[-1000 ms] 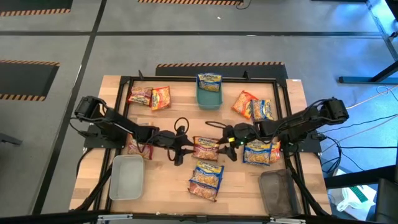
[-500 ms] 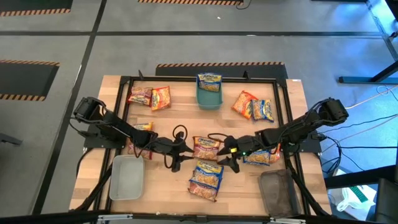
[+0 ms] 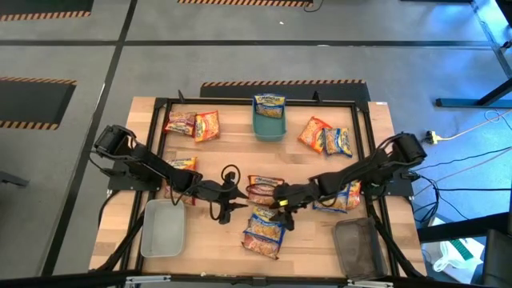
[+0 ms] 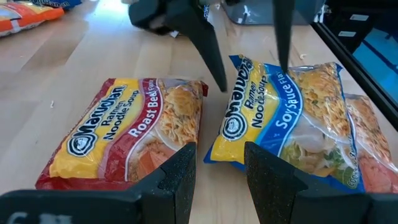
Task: Sort Maruchan noodles
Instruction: Put the blue noodle pack into the green bin
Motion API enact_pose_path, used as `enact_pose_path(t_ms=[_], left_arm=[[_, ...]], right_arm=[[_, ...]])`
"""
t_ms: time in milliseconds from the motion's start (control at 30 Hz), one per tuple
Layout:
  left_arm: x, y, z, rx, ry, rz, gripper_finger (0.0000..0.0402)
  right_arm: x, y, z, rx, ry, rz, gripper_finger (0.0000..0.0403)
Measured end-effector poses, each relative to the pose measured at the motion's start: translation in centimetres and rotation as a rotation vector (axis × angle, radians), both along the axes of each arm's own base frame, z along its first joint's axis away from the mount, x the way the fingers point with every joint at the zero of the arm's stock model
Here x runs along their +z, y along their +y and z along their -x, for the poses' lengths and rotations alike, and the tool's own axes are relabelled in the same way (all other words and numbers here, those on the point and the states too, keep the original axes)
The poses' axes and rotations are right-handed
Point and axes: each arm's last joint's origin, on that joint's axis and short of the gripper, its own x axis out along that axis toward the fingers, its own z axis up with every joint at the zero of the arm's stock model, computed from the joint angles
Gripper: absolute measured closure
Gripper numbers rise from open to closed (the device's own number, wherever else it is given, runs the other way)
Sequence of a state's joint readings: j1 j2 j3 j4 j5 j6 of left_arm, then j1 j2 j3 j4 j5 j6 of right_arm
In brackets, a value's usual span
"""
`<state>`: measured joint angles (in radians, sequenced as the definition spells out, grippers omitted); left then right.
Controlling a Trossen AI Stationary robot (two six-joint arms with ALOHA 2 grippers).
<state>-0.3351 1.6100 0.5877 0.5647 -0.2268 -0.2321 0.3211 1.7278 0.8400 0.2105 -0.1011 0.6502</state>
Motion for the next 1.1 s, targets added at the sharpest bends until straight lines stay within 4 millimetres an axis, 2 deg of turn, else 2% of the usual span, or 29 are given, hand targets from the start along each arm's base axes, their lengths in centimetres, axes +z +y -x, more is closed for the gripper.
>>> enact_pose_path(t_ms=[200,300,400,667,733,933,1100], left_arm=[[0.0,0.0,0.0,0.0,0.005,-0.001,0.0273],[0.0,0.0,0.0,-0.001,0.005,-0.004,0.0273],[0.0,0.0,0.0,-0.001,0.004,-0.005,0.0273],[0.0,0.0,0.0,-0.012,0.001,-0.03,0.0273],[0.0,0.1,0.0,-0.005,0.0,-0.034,0.0273],[0.0,0.2,0.0,0.012,-0.002,-0.042,0.0273],[0.2,0.2,0.0,0.013,-0.01,-0.039,0.0273]], right_arm=[[-1.4,0.1,-0.4,0.0,0.065,0.026,0.0166],[-1.9,0.1,-0.4,0.009,0.072,0.038,0.0179],[-2.1,0.1,-0.4,0.019,0.08,0.038,0.0218],[-2.1,0.2,-0.4,0.058,0.063,0.071,0.0368],[-2.1,0.1,-0.4,0.063,0.054,0.092,0.0393],[-2.1,0.1,-0.4,0.122,0.017,0.162,0.0399],[-0.6,-0.2,0.0,0.144,-0.031,0.266,0.0402]])
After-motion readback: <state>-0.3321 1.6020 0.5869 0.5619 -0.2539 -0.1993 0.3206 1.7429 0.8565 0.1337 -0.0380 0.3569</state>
